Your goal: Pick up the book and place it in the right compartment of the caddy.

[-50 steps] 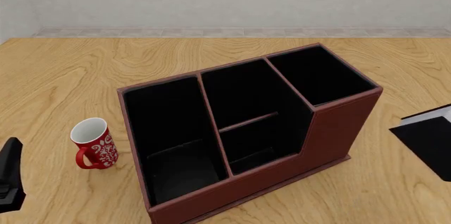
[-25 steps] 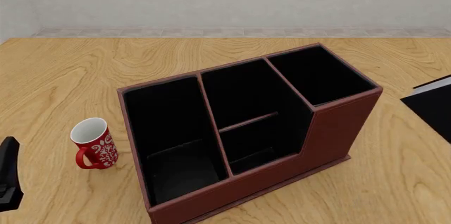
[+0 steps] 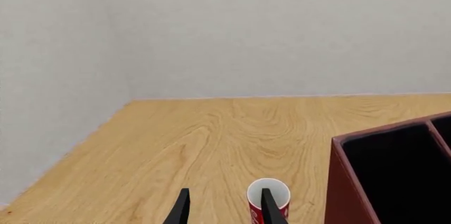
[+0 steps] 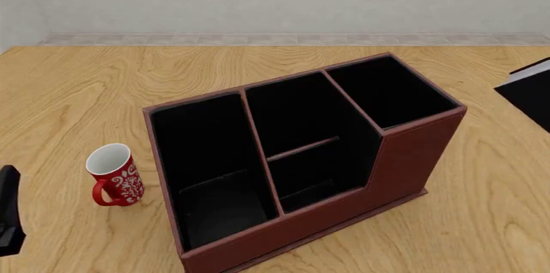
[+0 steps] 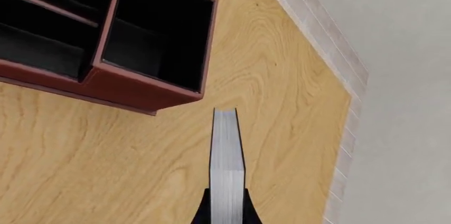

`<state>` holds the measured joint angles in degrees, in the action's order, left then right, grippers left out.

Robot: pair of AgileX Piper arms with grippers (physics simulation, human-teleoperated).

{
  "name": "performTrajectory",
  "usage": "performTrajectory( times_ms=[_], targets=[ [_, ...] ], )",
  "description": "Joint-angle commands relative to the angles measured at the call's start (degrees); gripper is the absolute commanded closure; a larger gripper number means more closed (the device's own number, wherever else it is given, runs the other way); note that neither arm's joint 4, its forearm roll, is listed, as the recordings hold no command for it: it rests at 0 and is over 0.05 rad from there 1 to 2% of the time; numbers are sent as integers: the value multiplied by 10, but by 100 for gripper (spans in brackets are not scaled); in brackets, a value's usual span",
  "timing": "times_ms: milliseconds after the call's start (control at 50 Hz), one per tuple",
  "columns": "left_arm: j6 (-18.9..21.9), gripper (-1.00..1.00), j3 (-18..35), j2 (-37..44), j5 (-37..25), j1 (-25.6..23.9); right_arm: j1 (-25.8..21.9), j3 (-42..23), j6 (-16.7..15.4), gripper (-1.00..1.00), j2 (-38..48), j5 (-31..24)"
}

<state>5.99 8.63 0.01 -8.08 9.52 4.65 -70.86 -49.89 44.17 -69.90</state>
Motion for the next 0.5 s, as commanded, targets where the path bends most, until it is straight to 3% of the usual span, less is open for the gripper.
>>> performTrajectory(
  times_ms=[20,500],
  targets=[
    [1,-100,7,0,-5,2,-13,-46,1,100,22,0],
    [1,-100,14,0,-12,-2,-55,-118,-24,100,77,0]
  ],
)
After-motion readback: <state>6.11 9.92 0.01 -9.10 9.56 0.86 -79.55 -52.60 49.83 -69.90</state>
